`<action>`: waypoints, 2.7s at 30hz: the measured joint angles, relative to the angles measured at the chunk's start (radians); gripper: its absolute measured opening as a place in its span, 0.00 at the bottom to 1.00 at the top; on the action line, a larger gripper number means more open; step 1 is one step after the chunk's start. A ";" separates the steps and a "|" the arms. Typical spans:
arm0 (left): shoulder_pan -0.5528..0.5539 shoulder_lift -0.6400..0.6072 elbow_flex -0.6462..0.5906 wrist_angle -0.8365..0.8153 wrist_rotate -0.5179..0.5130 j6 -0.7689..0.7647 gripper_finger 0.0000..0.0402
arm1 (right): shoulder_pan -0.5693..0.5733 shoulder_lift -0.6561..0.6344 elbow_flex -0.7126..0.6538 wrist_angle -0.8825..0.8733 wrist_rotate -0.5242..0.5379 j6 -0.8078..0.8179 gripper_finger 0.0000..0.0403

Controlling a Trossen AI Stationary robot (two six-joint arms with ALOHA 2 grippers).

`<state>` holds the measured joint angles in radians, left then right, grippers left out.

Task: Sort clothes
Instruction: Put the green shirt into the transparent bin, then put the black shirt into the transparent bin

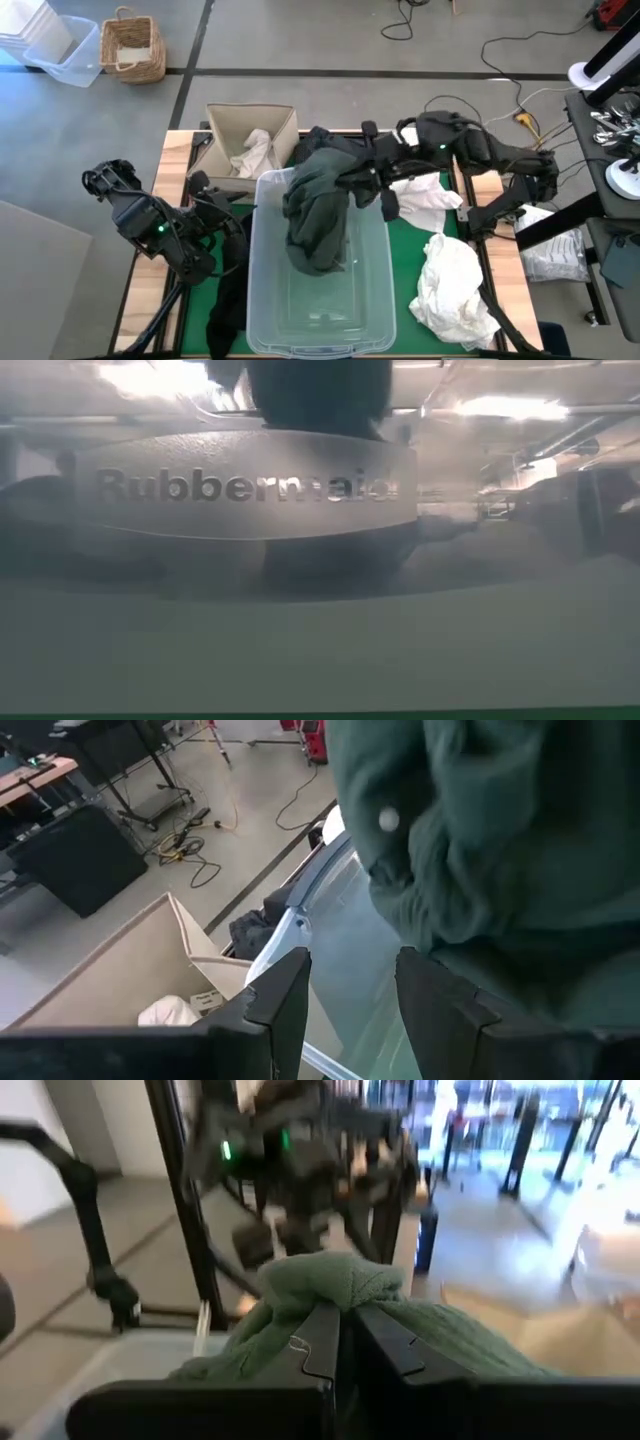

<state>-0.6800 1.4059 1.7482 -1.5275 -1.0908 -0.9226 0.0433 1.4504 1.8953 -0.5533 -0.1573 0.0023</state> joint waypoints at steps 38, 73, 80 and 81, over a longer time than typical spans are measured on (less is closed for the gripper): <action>0.000 0.065 -0.002 0.000 0.002 0.004 0.33 | 0.000 0.114 -0.020 -0.526 -0.034 -0.145 0.03; 0.000 0.065 -0.002 -0.002 0.002 0.005 0.33 | 0.000 0.110 -0.020 -0.511 -0.034 -0.160 0.42; 0.000 0.065 -0.002 -0.002 0.002 -0.002 0.33 | 0.000 0.066 -0.020 -0.511 -0.033 -0.172 0.40; 0.000 0.065 -0.002 -0.002 0.002 -0.002 0.33 | 0.000 0.054 -0.020 -0.512 -0.034 -0.172 0.39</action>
<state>-0.6800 1.4712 1.7462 -1.5299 -1.0893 -0.9241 0.0433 1.5049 1.8755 -1.0651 -0.1909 -0.1699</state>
